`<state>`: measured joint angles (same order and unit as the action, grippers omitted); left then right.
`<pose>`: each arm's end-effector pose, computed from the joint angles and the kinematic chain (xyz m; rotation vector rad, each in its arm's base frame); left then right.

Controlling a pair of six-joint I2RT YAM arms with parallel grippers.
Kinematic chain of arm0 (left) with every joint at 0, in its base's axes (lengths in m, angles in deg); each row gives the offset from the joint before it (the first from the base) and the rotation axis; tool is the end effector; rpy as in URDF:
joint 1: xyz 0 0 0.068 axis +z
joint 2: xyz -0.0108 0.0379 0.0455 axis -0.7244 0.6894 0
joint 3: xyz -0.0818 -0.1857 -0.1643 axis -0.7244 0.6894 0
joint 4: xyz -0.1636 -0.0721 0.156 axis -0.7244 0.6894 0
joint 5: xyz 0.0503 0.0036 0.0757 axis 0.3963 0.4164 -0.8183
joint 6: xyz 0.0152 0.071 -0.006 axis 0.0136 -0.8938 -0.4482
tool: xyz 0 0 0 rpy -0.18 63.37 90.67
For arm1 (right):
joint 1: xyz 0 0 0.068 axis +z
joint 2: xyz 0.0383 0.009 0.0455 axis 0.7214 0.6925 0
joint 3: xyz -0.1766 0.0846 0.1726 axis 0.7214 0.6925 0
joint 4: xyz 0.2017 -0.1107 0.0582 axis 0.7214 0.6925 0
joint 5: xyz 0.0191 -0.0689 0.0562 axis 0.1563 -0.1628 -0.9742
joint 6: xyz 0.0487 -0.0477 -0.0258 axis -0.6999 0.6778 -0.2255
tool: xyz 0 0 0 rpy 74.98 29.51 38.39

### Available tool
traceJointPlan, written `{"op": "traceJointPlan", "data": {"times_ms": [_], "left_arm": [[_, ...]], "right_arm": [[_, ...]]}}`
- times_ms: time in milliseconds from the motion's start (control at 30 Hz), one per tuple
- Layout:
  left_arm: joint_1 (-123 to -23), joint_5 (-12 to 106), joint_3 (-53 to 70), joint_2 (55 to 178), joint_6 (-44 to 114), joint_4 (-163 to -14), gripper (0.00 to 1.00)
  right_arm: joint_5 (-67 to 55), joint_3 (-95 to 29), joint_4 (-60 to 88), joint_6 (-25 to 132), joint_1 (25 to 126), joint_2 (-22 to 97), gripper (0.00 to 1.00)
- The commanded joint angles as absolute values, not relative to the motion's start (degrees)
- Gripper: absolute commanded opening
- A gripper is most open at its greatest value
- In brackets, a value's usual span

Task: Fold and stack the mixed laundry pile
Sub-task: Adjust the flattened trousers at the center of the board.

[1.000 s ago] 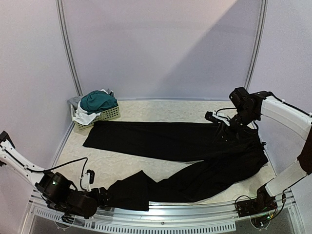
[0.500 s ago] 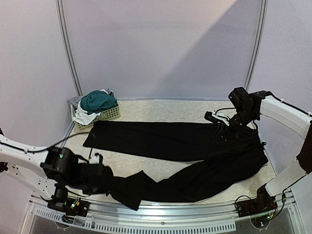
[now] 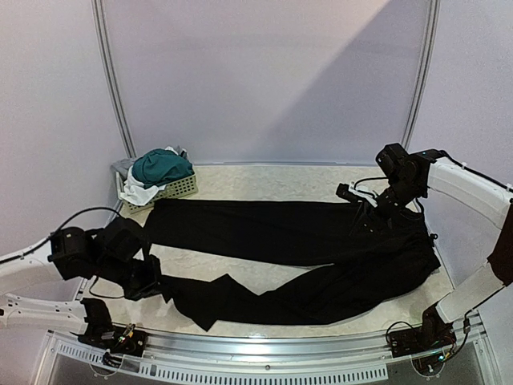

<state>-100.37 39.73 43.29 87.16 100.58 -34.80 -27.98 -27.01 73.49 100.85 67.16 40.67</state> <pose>0.0806 -0.1124 0.2032 -0.5639 2.8060 -0.6939 0.2274 0.1196 0.2470 -1.4774 2.2739 0.6509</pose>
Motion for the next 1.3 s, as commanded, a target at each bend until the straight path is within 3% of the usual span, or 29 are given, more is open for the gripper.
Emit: {"op": "traceJointPlan", "data": {"times_ms": [0,67,167,233,333,500,633,767,900,1033,1267], "left_arm": [[-102.1,45.7,56.1,80.7,127.4,-69.7,0.00],[-103.8,39.4,59.5,78.2,134.6,-79.1,0.00],[-103.5,25.7,58.9,76.3,138.1,-81.8,0.02],[-102.9,14.4,57.8,75.3,134.9,-83.8,0.30],[-100.4,5.8,51.9,74.5,123.9,-72.5,0.61],[-96.1,5.6,30.1,85.0,91.2,-35.7,0.72],[-99.2,16.4,14.0,103.6,61.7,-23.3,0.72],[-107.4,31.8,3.4,121.8,46.4,-14.2,0.61],[-115.3,32.1,-2.8,134.6,40.0,-3.5,0.57],[-118.2,37.3,-0.4,137.4,38.9,-5.0,0.58],[-121.0,36.3,5.0,143.6,43.8,-9.9,0.63]], "right_arm": [[-27.0,-27.3,74.0,100.5,67.4,39.2,0.43],[-27.0,-27.4,73.9,100.4,67.4,39.2,0.43],[-27.7,-27.5,73.3,100.0,67.4,39.6,0.43],[-28.4,-27.7,72.9,99.6,67.4,40.0,0.43],[-29.2,-28.3,72.9,98.7,67.4,40.8,0.43],[-29.0,-27.7,73.9,98.3,67.4,39.7,0.43],[-28.1,-27.0,74.5,98.6,67.3,37.8,0.43],[-28.2,-26.1,74.0,98.3,67.4,37.3,0.43],[-28.8,-25.1,73.6,97.5,67.4,36.4,0.43],[-27.8,-23.6,73.6,97.6,67.4,35.0,0.43],[-26.4,-22.6,74.2,98.2,67.4,33.2,0.43]]}}
